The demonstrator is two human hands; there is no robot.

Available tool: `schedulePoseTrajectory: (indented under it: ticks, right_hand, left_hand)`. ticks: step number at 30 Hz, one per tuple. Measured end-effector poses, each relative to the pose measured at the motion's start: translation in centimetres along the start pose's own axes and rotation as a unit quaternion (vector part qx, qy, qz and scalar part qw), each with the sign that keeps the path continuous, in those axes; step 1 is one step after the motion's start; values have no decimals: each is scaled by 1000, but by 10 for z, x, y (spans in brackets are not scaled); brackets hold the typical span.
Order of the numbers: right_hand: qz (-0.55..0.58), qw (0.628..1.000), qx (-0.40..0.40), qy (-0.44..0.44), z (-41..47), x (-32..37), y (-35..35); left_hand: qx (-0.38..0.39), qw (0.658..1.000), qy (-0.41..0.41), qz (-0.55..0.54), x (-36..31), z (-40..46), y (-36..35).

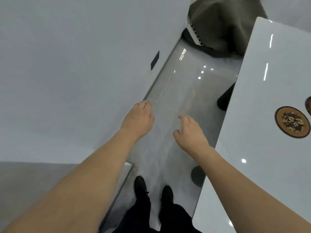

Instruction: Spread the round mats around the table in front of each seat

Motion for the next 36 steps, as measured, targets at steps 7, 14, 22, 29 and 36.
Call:
schedulePoseTrajectory:
  ticks: [7,14,22,29,36]
  right_hand:
    - [76,991,-52,-99,34,-47,33]
    - [96,986,-67,-121,78,-65,61]
    - [99,981,-66,-151,149,-40,78]
    - [94,979,-85,-159,205,-31,111]
    - [111,974,-88,-178,258,-46,146]
  left_hand:
    - [52,995,-89,14,-24,74,-11]
    - [43,990,-135,14,-39,142,-10]
    - [109,980,-165,23,7,226,-14]
    - [110,980,-166,1,13,303,-13]
    - [101,977,-187,-6,-10,373,-5]
Point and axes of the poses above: each hand's wrist, its own z-axis towards the middle knuckle, its own y-axis out of the back of the hand, x = y × z, the point moved 4 cm from there along z, towards the middle knuckle, and after that the axes turned 15 degrees about -y, right-handed, at the moved point
